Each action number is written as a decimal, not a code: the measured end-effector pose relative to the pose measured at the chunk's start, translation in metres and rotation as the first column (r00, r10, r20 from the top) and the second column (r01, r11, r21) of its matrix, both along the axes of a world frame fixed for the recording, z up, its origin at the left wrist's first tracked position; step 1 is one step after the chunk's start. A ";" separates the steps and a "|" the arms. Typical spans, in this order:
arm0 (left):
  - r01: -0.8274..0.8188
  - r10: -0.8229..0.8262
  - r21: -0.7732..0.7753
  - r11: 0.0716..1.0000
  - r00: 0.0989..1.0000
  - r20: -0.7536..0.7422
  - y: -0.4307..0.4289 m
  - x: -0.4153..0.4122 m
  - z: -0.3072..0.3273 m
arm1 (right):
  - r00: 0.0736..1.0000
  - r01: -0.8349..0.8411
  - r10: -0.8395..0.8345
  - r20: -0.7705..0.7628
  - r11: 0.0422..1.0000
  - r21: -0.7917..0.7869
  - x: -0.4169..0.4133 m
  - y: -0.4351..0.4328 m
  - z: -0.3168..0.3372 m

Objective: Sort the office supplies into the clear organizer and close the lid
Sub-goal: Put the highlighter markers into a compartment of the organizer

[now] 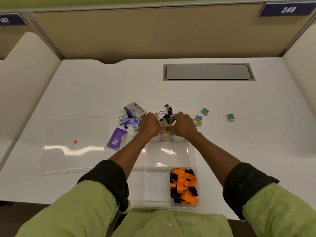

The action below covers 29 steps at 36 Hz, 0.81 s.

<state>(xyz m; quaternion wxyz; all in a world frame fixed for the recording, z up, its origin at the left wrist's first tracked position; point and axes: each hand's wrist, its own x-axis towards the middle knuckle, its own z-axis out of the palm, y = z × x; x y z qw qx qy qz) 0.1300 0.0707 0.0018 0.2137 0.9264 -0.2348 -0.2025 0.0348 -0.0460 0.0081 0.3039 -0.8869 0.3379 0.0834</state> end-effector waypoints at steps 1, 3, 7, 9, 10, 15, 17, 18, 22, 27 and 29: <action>0.000 0.000 0.010 1.000 1.000 -0.030 -0.001 0.001 -0.003 | 0.999 -0.001 0.002 -0.037 1.000 0.012 0.005 0.000 -0.003; -0.003 0.004 0.019 1.000 0.998 -0.070 -0.003 0.003 -0.011 | 0.996 0.008 -0.005 -0.091 1.000 0.025 0.013 -0.001 -0.010; -0.050 0.051 0.013 0.999 0.992 -0.117 -0.006 0.006 -0.024 | 0.990 0.040 -0.036 -0.134 0.999 0.021 0.021 -0.002 -0.024; -0.071 0.073 0.019 0.997 0.987 -0.143 -0.007 0.007 -0.029 | 0.988 0.065 -0.061 -0.141 0.998 0.021 0.023 -0.003 -0.027; -0.085 0.087 0.023 0.996 0.985 -0.148 -0.008 0.008 -0.031 | 0.986 0.084 -0.080 -0.145 0.996 0.026 0.023 -0.004 -0.026; -0.127 0.133 0.048 0.991 0.978 -0.160 -0.015 0.007 -0.035 | 0.973 0.154 -0.141 -0.185 0.986 0.059 0.023 -0.007 -0.023; -0.123 0.134 0.076 0.990 0.977 -0.167 -0.017 0.006 -0.031 | 0.970 0.144 -0.136 -0.203 0.989 0.025 0.021 -0.005 -0.019; -0.118 0.131 0.085 0.989 0.977 -0.169 -0.018 0.005 -0.029 | 0.971 0.125 -0.124 -0.202 0.992 -0.010 0.020 -0.003 -0.017; -0.117 0.133 0.096 0.989 0.974 -0.182 -0.021 0.001 -0.022 | 0.986 0.033 -0.060 -0.153 0.984 -0.177 0.014 0.005 -0.015; -0.132 0.141 0.067 0.989 0.977 -0.157 -0.021 -0.002 -0.017 | 0.992 -0.016 -0.023 -0.122 0.951 -0.308 0.010 0.010 -0.021; -0.159 0.164 0.048 0.986 0.978 -0.130 -0.018 -0.002 -0.017 | 0.995 -0.003 -0.028 -0.094 0.949 -0.315 0.009 0.009 -0.022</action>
